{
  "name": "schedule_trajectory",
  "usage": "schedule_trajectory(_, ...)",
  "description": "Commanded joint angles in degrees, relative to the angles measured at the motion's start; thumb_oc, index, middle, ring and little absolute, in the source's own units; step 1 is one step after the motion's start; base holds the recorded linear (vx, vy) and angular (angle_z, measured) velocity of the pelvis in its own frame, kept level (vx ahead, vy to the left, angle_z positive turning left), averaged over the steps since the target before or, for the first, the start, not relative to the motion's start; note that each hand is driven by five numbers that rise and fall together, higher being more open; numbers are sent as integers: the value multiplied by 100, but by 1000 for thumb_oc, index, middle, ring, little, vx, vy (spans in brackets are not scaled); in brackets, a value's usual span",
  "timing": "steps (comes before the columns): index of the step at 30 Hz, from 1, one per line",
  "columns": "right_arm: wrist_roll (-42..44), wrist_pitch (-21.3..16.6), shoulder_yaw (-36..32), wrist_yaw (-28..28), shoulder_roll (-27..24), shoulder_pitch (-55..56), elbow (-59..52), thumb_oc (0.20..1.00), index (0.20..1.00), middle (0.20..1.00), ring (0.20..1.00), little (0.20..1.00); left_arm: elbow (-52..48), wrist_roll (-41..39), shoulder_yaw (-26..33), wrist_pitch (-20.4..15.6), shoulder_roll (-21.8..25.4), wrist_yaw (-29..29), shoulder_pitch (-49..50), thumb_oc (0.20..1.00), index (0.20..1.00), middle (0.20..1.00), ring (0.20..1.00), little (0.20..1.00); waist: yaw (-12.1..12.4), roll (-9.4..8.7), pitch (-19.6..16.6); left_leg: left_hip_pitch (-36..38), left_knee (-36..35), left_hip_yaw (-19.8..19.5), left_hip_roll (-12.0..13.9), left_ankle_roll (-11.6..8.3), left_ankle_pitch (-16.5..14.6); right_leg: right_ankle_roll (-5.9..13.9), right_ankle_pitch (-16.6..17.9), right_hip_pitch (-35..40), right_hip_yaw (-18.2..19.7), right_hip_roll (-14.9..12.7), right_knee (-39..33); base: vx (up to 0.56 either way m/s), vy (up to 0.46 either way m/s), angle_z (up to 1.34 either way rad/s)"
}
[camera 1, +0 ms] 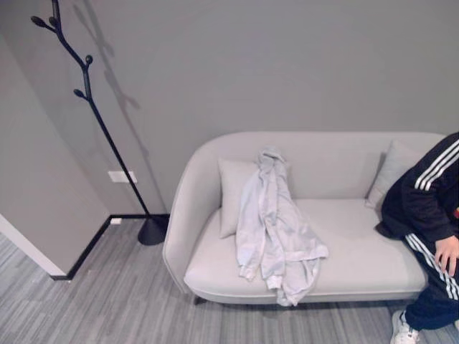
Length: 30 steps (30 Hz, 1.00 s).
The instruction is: Hang the clothes on the sofa on the clothes rack.
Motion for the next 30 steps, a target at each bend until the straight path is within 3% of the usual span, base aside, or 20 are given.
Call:
schedule_trajectory(1, -228, -182, -65, 40, 16, -653, 132, 1000, 1000, 1000, 1000, 1000, 140, -138, -23, -185, -111, -12, -544, 1000, 1000, 1000, 1000, 1000, 137, -34, 407, -600, 1362, -257, 699, -513, -332, 171, -495, 17, -184, -311, 181, -169, -131, 23)
schedule_trajectory(2, -374, -227, 134, 20, -3, -756, 0, 1000, 1000, 1000, 1000, 1000, -56, -245, -156, -234, -165, 20, -662, 1000, 1000, 1000, 1000, 1000, 238, -76, 683, -1195, 2429, -495, 767, -683, -107, 24, -555, 50, -186, -261, 222, -147, -103, 19)
schedule_trajectory(4, -646, -223, 329, 1, -49, -814, -9, 1000, 1000, 1000, 1000, 1000, -127, -190, -317, -259, -232, 23, -698, 1000, 1000, 1000, 1000, 1000, 263, -99, 768, -1509, 2743, -680, 810, -750, 95, -8, -595, 100, -279, -237, 181, -16, -12, 17)
schedule_trajectory(7, -1015, -155, 488, 23, -92, -782, -40, 1000, 1000, 1000, 1000, 1000, -166, -305, -233, -284, -270, 20, -634, 1000, 1000, 1000, 1000, 1000, 289, -98, 709, -1294, 1686, -394, 1219, -703, 16, 153, -624, 206, -360, -318, 94, 186, 160, 12)
schedule_trajectory(8, -1270, -137, 605, 26, -69, -733, -87, 1000, 1000, 1000, 1000, 1000, -116, -294, -226, -291, -288, 52, -618, 1000, 1000, 1000, 1000, 1000, 301, -24, 656, -1347, 640, -416, 1454, -743, 445, 266, -672, 178, -382, -345, 93, 277, 291, 11)
schedule_trajectory(9, -1315, -144, 641, 0, -48, -699, -79, 1000, 1000, 1000, 1000, 1000, -71, -239, -292, -305, -300, 86, -642, 1000, 1000, 1000, 1000, 1000, 320, -2, 664, -1424, 183, -434, 1527, -784, 652, 302, -738, 209, -378, -382, 93, 256, 306, 9)
schedule_trajectory(12, -1341, -133, 651, -7, -8, -658, -85, 1000, 1000, 1000, 1000, 1000, -48, -132, -405, -303, -306, 120, -715, 1000, 1000, 1000, 1000, 1000, 310, 16, 708, -1614, -105, -266, 1629, -864, 835, 362, -829, 345, -398, -483, 93, 218, 223, 31)
schedule_trajectory(13, -1474, -80, 594, 27, 23, -604, 27, 1000, 1000, 1000, 1000, 1000, -13, -138, -340, -256, -299, 74, -695, 1000, 1000, 1000, 1000, 1000, 313, 109, 600, -1506, -44, -155, 1658, -883, 932, 456, -836, 464, -365, -544, 133, 439, 380, 24)
schedule_trajectory(14, -1590, -12, 521, 50, 66, -543, 144, 1000, 1000, 1000, 1000, 1000, -1, -123, -269, -253, -220, 84, -662, 1000, 1000, 1000, 1000, 1000, 335, 49, 506, -1620, 277, -220, 1466, -823, 828, 539, -764, 529, -334, -773, 223, 518, 457, 4)
schedule_trajectory(16, -1677, 14, 544, 101, 134, -518, 174, 1000, 1000, 1000, 1000, 1000, 12, -47, -257, -258, -154, 66, -663, 1000, 1000, 1000, 1000, 1000, 349, -34, 468, -1727, 539, -183, 1374, -782, 725, 594, -740, 542, -325, -912, 263, 256, 242, -1)
schedule_trajectory(17, -1914, 38, 669, 135, 221, -548, 181, 1000, 1000, 1000, 1000, 1000, -11, 96, -259, -255, -30, 74, -697, 1000, 1000, 1000, 1000, 1000, 416, -172, 451, -1819, 861, -117, 1208, -668, 506, 694, -682, 487, -282, -1155, 398, 188, 224, -12)
schedule_trajectory(21, -1969, -8, 800, 135, 293, -661, 10, 1000, 1000, 1000, 1000, 1000, -37, 217, -253, -289, 114, 122, -781, 1000, 1000, 1000, 1000, 1000, 458, -321, 399, -1915, 1021, 5, 972, -487, 298, 799, -521, 276, -215, -1406, 636, 152, 209, -33)
schedule_trajectory(22, -1977, -57, 863, 109, 323, -713, -161, 1000, 1000, 1000, 1000, 1000, -23, 303, -296, -281, 180, 135, -841, 1000, 1000, 1000, 1000, 1000, 443, -403, 378, -1956, 1037, 59, 813, -380, 201, 871, -364, 130, -177, -1540, 837, 112, 200, -3)
schedule_trajectory(27, -2133, -164, 992, -18, 337, -755, -569, 1000, 1000, 1000, 1000, 1000, -32, 639, -443, -263, 266, 163, -899, 1000, 1000, 1000, 1000, 1000, 347, -499, 338, -1896, 960, 115, 486, -154, 7, 943, -51, -134, -163, -1780, 1294, 100, 177, -4)
schedule_trajectory(29, -2231, -176, 1038, -91, 326, -784, -683, 1000, 1000, 1000, 1000, 1000, -22, 732, -462, -241, 297, 168, -898, 1000, 1000, 1000, 1000, 1000, 296, -509, 369, -1773, 918, 129, 305, -12, -117, 935, 200, -294, -131, -1924, 1711, 129, 261, -6)
schedule_trajectory(30, -2313, -193, 1059, -184, 298, -845, -813, 1000, 1000, 1000, 1000, 1000, -19, 777, -455, -218, 319, 206, -883, 1000, 1000, 1000, 1000, 1000, 265, -480, 445, -1550, 859, 179, 165, 137, -255, 875, 482, -533, -180, -2103, 2267, 155, 309, 0)
